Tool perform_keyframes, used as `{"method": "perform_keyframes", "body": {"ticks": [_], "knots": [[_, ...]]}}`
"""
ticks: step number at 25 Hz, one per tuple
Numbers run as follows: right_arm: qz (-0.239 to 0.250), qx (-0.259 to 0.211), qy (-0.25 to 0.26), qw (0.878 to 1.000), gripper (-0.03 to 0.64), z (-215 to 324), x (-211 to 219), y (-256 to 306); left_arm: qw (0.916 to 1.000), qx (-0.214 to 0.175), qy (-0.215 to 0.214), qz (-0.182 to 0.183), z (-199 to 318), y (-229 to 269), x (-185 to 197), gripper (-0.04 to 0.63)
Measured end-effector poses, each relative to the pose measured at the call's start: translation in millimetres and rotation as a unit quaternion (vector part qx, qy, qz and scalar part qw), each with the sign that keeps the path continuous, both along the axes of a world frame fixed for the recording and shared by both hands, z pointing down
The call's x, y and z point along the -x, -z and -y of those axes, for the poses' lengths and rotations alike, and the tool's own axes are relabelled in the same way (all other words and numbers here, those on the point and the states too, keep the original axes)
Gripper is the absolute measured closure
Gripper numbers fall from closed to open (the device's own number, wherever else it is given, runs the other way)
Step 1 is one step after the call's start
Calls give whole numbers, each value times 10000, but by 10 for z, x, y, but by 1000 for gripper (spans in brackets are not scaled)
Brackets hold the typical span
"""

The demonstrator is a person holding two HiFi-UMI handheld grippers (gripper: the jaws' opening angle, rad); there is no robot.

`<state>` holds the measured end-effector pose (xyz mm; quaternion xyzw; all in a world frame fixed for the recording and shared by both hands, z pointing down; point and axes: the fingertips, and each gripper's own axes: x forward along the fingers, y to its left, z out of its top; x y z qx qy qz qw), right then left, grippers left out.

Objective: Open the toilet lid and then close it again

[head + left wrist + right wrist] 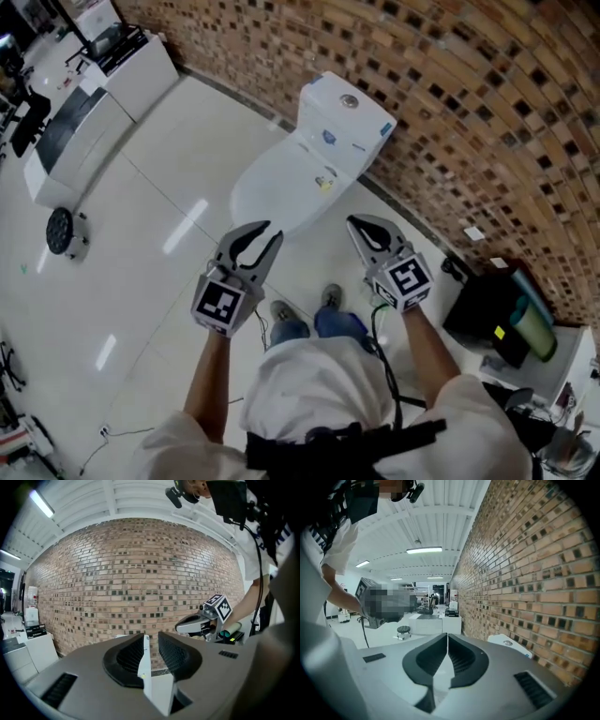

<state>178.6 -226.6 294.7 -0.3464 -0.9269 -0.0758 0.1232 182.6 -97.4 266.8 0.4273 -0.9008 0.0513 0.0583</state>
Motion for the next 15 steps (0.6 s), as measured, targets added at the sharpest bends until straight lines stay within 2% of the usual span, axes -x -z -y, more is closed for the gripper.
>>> {"method": "perform_keyframes", "body": {"ticks": [5, 10, 15], "knots": [[19, -20, -4, 10000, 608, 8, -52, 31, 9997, 133, -60, -218, 52, -65, -56, 513], [108, -138, 84, 9998, 609, -48, -58, 34, 10000, -41, -5, 35, 55, 33, -43, 510], [209, -237, 202, 9993, 608, -89, -33, 55, 9999, -52, 59, 105, 22, 58, -33, 509]]}}
